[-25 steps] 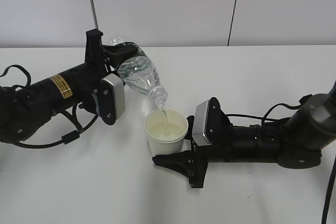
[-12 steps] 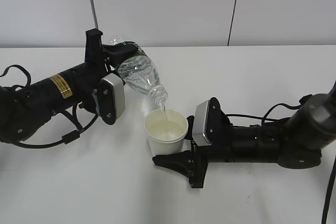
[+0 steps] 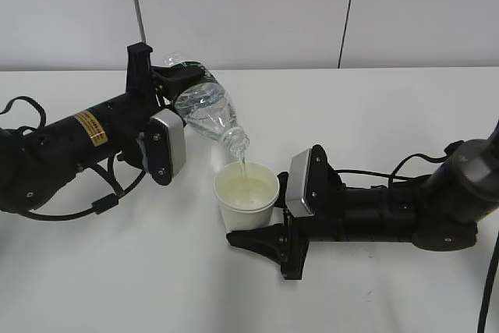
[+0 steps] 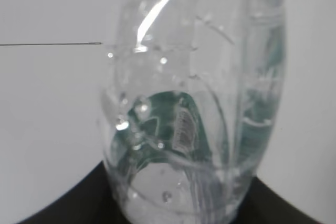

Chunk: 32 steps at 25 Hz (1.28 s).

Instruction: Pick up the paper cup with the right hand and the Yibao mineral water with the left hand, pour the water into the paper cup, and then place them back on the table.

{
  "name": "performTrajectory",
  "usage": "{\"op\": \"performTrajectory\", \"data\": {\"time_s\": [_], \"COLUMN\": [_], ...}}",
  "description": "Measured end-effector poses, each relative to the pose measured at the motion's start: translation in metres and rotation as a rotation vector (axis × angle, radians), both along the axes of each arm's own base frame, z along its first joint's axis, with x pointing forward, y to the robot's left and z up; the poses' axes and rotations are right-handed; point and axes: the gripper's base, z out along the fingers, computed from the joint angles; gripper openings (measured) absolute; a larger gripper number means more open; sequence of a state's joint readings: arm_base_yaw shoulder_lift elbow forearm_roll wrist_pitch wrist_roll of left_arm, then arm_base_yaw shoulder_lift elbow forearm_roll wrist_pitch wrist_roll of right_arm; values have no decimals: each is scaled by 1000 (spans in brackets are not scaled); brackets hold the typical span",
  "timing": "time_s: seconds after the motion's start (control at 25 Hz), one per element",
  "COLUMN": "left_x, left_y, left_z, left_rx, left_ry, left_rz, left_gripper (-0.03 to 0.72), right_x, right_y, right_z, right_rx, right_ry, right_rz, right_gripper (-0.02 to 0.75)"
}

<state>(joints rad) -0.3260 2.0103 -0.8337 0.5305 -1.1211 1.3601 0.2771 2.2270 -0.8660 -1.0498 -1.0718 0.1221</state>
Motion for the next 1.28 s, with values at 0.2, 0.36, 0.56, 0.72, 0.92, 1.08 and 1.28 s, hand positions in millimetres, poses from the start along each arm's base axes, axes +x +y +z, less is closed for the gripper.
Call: {"op": "performTrajectory", "data": {"time_s": [0.2, 0.36, 0.56, 0.72, 0.92, 1.08, 1.28], "left_x": [0, 0, 0, 0, 0, -2, -21], "left_y": [0, 0, 0, 0, 0, 1, 6], "left_z": [0, 0, 0, 0, 0, -2, -19], "left_rx": [0, -70, -260, -533, -841, -993, -1000], "left_ry": [0, 71, 267, 547, 861, 1029, 1135], "left_rz": [0, 2, 9, 20, 33, 40, 90], "left_gripper": [318, 318, 318, 318, 318, 318, 318], "right_x": [0, 0, 1, 1, 1, 1, 7], "right_y": [0, 0, 0, 0, 0, 0, -5], "right_z": [0, 0, 0, 0, 0, 1, 2], "right_rx": [0, -5, -6, -8, -10, -8, 7], "right_ry": [0, -13, -22, -31, -37, -38, -33], "right_rz": [0, 5, 1, 5, 7, -2, -70], "right_gripper": [522, 522, 522, 522, 523, 523, 522]}}
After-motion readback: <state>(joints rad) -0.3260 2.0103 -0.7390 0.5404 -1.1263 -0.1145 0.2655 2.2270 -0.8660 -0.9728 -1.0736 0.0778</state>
